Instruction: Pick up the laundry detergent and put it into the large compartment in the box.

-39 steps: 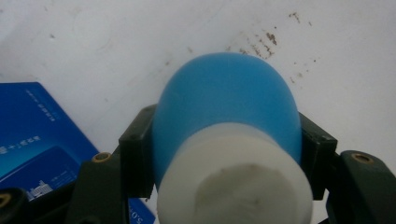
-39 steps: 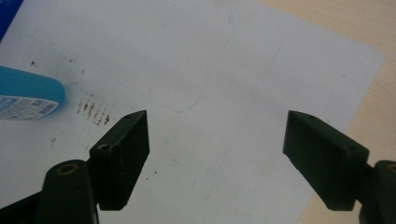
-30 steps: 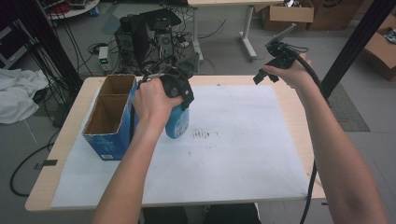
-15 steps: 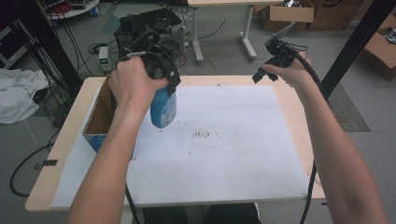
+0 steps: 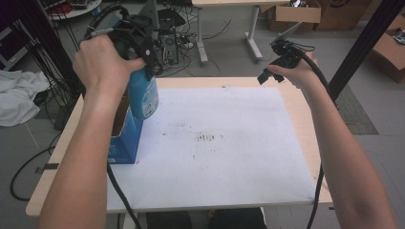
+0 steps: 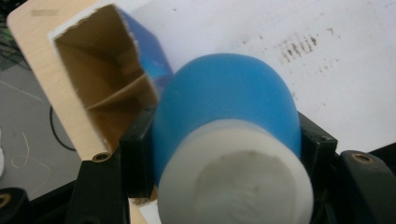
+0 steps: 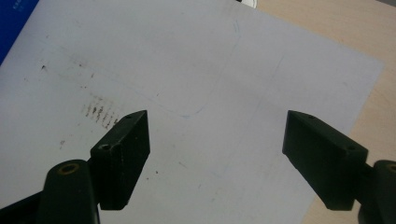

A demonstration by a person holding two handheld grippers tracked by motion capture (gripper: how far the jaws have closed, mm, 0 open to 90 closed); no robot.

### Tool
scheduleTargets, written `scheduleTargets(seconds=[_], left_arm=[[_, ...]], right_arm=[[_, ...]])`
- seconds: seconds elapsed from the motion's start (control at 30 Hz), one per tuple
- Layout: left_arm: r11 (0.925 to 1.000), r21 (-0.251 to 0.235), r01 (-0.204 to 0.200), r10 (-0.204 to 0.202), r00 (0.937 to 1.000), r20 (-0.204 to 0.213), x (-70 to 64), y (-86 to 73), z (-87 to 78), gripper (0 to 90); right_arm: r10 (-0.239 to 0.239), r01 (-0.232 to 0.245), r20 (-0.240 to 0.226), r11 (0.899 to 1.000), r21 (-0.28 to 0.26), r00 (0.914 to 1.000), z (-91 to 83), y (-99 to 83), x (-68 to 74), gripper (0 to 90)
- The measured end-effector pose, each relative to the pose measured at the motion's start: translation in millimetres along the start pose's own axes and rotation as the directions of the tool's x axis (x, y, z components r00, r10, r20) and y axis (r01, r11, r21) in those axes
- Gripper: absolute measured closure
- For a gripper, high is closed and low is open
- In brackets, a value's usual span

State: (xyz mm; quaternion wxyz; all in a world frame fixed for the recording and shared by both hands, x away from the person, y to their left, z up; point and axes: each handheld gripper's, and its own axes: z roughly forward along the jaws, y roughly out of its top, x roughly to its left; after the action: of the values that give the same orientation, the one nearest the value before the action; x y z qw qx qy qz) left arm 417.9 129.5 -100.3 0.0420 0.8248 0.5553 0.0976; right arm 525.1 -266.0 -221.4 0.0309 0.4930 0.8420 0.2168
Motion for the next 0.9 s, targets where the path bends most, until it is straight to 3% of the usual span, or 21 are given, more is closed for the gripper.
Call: scheduleTargets(seconds=[0.1,0.13,0.2,0.23,0.3,0.33,0.5,0.67,0.9], left_arm=[[0.9996,0.001,0.029,-0.029,0.9996,-0.002,8.4,-3.3,-2.9,38.3],[0.9982,0.007,0.059,-0.059,0.9982,-0.007,18.9,-7.2,-6.1,38.3],[0.9976,0.007,0.069,-0.069,0.9976,-0.011,22.4,-8.5,-6.7,38.3],[0.9945,0.011,0.104,-0.104,0.9943,-0.024,32.6,-12.5,-7.9,38.3],[0.9931,0.012,0.117,-0.117,0.9927,-0.03,37.1,-14.3,-8.2,38.3],[0.9888,0.011,0.149,-0.148,0.9881,-0.04,46.0,-18.3,-7.6,38.3],[0.9812,0.017,0.192,-0.191,0.9804,-0.049,60.6,-25.5,-4.1,38.3],[0.9676,0.028,0.251,-0.25,0.9673,-0.045,81.4,-36.5,9.9,38.3],[0.9585,0.055,0.28,-0.278,0.9598,-0.041,90.5,-42.6,32.8,38.3]], right_arm=[[0.0,0.0,0.0,1.0,0.002,1.0,0.1,-0.1,-0.1,23.4],[0.002,-0.002,0.001,1.0,0.001,1.0,-0.2,-0.2,-0.2,23.3],[0.003,-0.003,0.001,1.0,0.001,1.0,-0.3,-0.2,-0.4,23.4],[0.004,-0.004,0.001,1.0,0.001,1.0,-0.2,-0.4,-0.8,23.3],[0.006,-0.006,0.001,1.0,0.002,1.0,-0.2,-0.4,-0.8,23.3],[0.004,-0.004,0.001,1.0,0.002,1.0,0.1,-0.4,-0.9,23.3],[0.004,-0.004,0.002,1.0,0.003,1.0,0.6,0.0,-0.5,23.3],[0.002,-0.002,0.002,1.0,0.007,1.0,1.4,0.1,0.1,23.2],[0.006,-0.006,0.004,1.0,0.009,1.0,1.5,-0.2,-0.2,23.3]])
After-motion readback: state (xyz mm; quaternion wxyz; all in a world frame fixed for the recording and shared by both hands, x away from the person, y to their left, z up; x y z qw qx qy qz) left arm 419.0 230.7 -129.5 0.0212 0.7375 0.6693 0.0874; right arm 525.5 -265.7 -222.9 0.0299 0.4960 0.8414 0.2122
